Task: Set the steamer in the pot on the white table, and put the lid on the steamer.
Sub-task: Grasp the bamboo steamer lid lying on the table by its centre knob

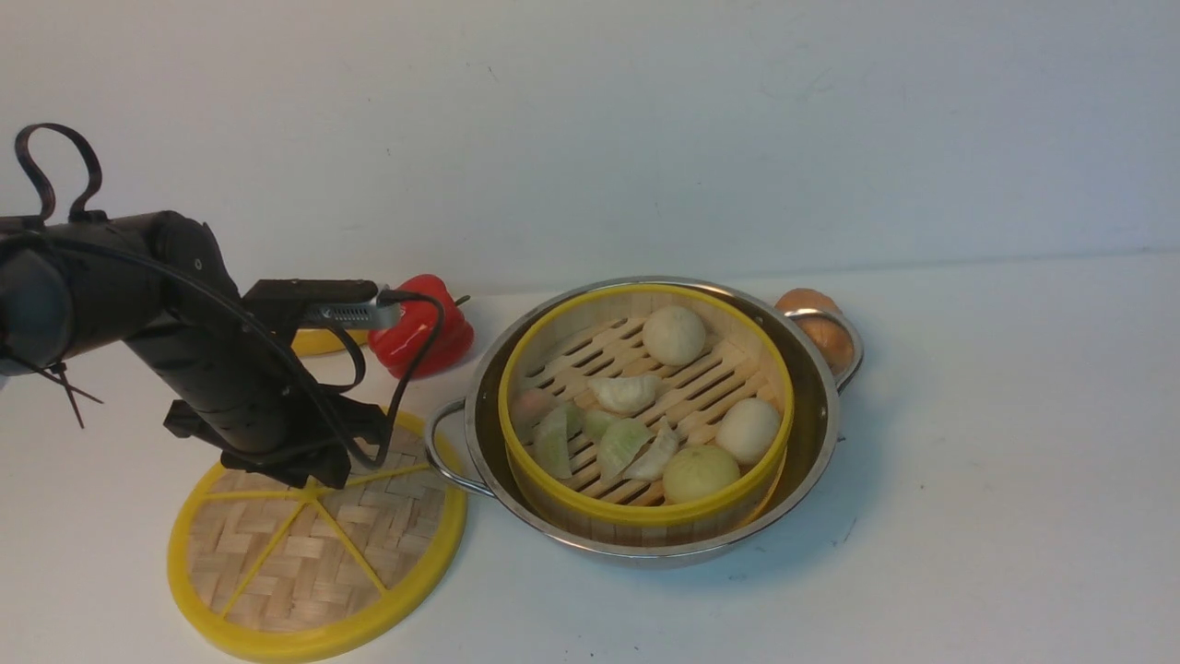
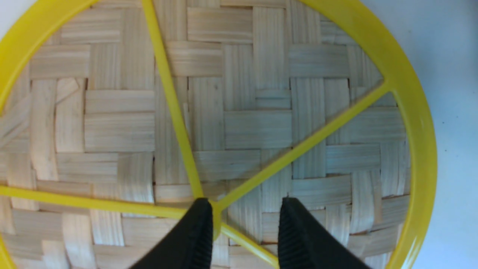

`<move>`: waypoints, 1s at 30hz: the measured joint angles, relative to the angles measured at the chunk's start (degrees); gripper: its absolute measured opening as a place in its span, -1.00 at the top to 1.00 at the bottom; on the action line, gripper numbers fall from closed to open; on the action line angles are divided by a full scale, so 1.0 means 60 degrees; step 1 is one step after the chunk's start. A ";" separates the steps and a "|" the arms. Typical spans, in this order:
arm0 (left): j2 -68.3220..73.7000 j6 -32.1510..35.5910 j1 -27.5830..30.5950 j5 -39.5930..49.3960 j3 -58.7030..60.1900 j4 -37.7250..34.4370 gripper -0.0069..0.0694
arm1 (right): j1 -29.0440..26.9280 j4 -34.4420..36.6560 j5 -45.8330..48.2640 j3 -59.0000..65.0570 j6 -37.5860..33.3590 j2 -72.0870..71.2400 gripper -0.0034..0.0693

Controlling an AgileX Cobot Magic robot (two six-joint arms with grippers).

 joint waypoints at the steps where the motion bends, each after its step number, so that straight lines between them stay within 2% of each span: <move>1: 0.0000 -0.0064 0.0000 0.0093 -0.0111 0.0094 0.19 | 0.0000 0.0000 0.0000 0.0000 0.0000 0.0000 0.88; 8: 0.0000 -0.0324 0.0000 0.1090 -0.1135 0.0665 0.19 | 0.0000 0.0000 0.0000 0.0000 0.0000 0.0000 0.88; 14: 0.0065 -0.0527 0.0000 0.1699 -0.1237 0.0984 0.19 | 0.0000 0.0000 0.0000 0.0000 0.0000 0.0000 0.86; 30: 0.0643 -0.0531 0.0000 0.1610 -0.1237 0.0955 0.19 | 0.0000 0.0000 0.0000 0.0000 0.0000 0.0000 0.86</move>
